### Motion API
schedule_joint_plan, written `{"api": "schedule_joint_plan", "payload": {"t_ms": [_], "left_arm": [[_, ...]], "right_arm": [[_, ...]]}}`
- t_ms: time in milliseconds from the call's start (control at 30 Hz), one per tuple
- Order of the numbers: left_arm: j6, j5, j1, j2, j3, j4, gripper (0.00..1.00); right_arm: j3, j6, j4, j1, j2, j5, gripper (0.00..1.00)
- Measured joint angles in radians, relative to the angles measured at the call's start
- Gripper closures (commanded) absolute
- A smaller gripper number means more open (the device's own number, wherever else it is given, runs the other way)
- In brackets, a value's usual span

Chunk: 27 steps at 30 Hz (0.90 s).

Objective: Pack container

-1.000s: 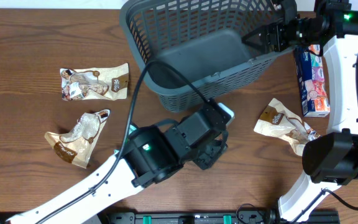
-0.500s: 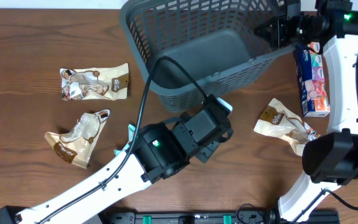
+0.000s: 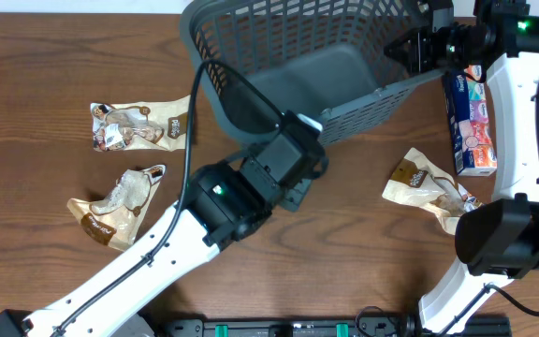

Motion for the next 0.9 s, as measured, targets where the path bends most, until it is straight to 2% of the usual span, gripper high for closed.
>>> {"api": "schedule_joint_plan", "payload": {"t_ms": [600, 900], "left_arm": [[0.006, -0.002, 0.019, 0.051, 0.000, 0.014, 0.94], [0.008, 0.002, 0.092, 0.091, 0.000, 0.019, 0.94]], "right_arm": [[0.003, -0.012, -0.077, 0.000, 0.000, 0.062, 0.99], [0.003, -0.031, -0.132, 0.000, 0.000, 0.091, 0.99]]}}
